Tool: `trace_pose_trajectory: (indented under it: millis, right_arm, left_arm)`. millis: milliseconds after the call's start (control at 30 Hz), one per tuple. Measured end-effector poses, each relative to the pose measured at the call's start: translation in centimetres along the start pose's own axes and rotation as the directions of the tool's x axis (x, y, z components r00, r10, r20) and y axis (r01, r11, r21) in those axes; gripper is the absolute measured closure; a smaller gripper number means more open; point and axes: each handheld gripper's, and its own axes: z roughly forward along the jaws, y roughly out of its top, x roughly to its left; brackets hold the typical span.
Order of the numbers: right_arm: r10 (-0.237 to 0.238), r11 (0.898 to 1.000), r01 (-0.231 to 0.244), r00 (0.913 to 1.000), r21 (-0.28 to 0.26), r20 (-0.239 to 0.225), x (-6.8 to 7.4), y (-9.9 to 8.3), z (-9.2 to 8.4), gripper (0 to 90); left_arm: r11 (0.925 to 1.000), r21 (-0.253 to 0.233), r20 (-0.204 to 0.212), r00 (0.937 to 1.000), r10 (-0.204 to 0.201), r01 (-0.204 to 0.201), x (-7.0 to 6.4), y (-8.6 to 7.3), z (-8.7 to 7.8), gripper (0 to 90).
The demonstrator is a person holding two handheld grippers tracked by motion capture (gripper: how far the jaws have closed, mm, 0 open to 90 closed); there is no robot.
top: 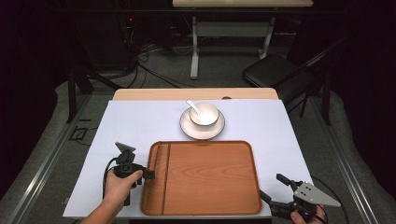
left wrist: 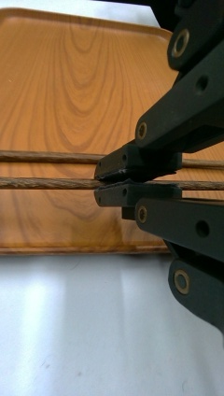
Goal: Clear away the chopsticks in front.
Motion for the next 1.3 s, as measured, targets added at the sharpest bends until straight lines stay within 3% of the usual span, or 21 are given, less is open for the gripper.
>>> trace_pose_trajectory:
  millis: [133,300,500,867,1300]
  right_arm:
    - [0.001,1.0,-0.001,1.0,0.001,0.0,0.0,0.0,0.0,14.6]
    - [-0.001,1.0,0.001,1.0,-0.001,0.0,0.0,0.0,0.0,14.6]
    - [-0.001,1.0,0.001,1.0,-0.002,-0.001,0.0,0.0,0.0,14.6]
    - [-0.003,1.0,0.003,1.0,-0.002,0.0,0.0,0.0,0.0,14.6]
    - [-0.002,1.0,0.002,1.0,-0.001,-0.001,0.0,0.0,0.0,14.6]
  left_arm:
    - [0.9996,0.027,-0.002,1.0,0.0,0.0,0.0,0.0,0.5,85.8]
    - [0.9997,0.024,-0.02,0.9998,0.001,-0.001,-0.2,0.0,0.8,85.7]
    - [0.9992,0.039,-0.008,1.0,0.001,-0.001,0.0,0.0,1.0,84.8]
    - [1.0,0.006,-0.012,0.9999,0.001,-0.001,-0.1,-0.1,0.7,78.9]
    - [0.9951,-0.051,-0.041,0.9957,0.083,-0.085,-0.8,-0.1,-0.4,65.3]
